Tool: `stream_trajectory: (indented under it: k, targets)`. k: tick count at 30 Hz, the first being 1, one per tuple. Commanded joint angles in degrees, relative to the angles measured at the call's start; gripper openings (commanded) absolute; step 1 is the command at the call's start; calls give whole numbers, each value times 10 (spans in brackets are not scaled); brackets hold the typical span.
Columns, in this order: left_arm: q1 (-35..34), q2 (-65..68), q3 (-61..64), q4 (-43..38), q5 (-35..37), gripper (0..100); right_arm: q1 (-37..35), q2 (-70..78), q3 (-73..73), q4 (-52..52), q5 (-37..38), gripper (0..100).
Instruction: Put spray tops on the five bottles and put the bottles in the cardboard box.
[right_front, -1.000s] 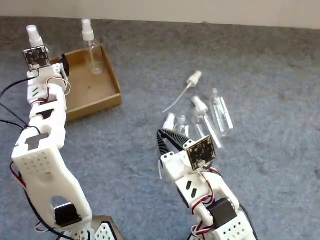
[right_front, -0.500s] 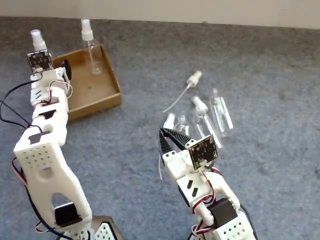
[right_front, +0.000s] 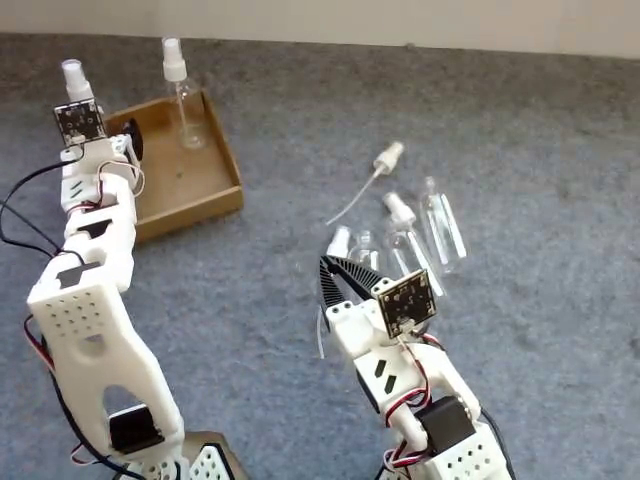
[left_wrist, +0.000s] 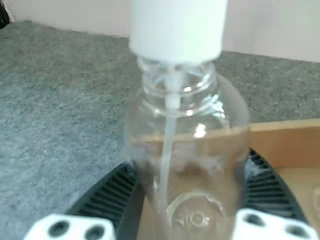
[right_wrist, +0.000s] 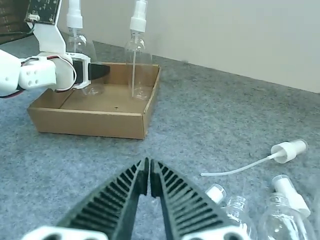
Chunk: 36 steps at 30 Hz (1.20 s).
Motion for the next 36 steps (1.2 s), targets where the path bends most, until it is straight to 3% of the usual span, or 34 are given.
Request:
stream_trajectory:
  k: [1,8,17,36]
  targets:
    - [1,-27,-27,59,8,315,7,-4,58,-11,-1,4]
    - [0,-27,-32,87,8,419,7,-4,58,-11,-1,4]
    - [0,-50,-22,91,8,428,7,-4,58,-11,-1,4]
    - [0,-267,11,384,6,426,8,-3,58,-11,-1,4]
